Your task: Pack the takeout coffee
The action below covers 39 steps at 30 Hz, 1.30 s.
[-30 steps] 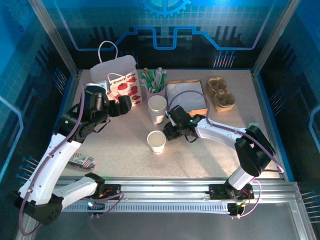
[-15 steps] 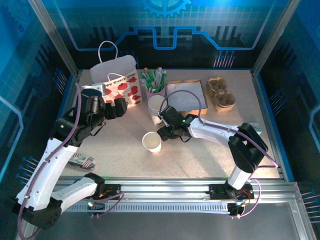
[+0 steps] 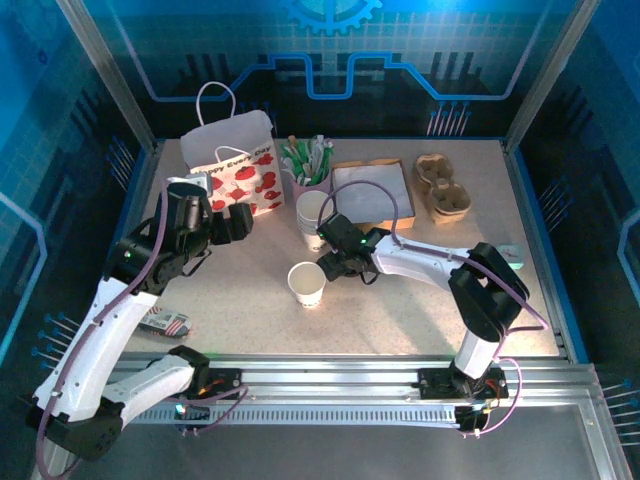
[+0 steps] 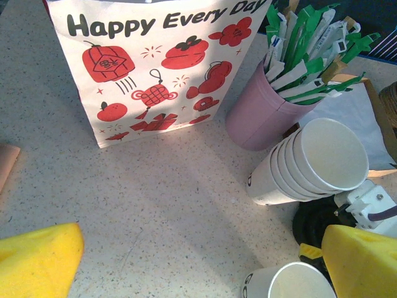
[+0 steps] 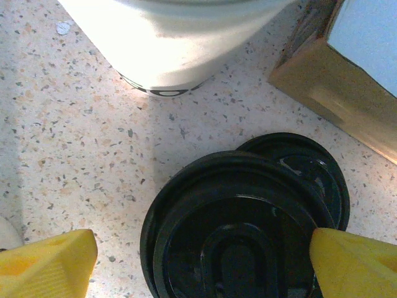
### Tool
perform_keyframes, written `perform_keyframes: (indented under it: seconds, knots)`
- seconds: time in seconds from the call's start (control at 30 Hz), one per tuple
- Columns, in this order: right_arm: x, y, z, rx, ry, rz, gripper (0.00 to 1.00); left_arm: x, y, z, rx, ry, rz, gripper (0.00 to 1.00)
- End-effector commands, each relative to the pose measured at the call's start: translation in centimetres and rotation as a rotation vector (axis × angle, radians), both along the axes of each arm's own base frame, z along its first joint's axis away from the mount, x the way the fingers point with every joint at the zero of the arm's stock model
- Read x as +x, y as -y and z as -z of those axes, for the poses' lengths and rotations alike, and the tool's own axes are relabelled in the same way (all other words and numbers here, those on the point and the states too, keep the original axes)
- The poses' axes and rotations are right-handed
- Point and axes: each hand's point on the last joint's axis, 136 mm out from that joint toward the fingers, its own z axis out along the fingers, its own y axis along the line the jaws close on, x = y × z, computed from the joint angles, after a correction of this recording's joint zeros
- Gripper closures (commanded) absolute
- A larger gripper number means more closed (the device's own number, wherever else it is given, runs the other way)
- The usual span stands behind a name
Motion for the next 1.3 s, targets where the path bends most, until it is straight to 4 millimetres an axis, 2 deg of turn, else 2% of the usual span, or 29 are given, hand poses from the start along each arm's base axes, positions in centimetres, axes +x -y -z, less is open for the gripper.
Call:
perform_keyframes:
  seconds: [0.0,0.37,0.53,0.67,0.83,0.97,1.27]
  knots:
    - [-0.2,0.5,0.4,-0.037,-0.009,0.008,0.1,0.0,-0.5,0.2,0.024,0.0,-0.005,0.01]
    - [0.7,3.4,-0.3,0.038,-0.031,0.109,0.12,-0.1,-0.6,0.5,0.026,-0.005,-0.006,0.01]
    - [0.6,3.8,-0.4,0.076,-0.053,0.128,0.13,0.1,-0.6,0.4,0.025,0.0,-0.01,0.01]
    - [0.7,4.1,-1.1,0.102,-0.055,0.143,0.12,0.1,-0.6,0.3,0.021,-0.001,-0.007,0.01]
    - [1.1,5.7,-1.8,0.189,-0.087,0.222,0.13,-0.1,-0.6,0.4,0.024,-0.005,-0.008,0.01]
    - [1.0,6.5,-1.5,0.205,-0.111,0.255,0.13,-0.1,-0.7,0.4,0.025,-0.004,-0.011,0.01]
    - [0.7,6.5,0.0,0.235,-0.146,0.266,0.14,-0.2,-0.7,0.6,0.019,-0.011,-0.011,0.01]
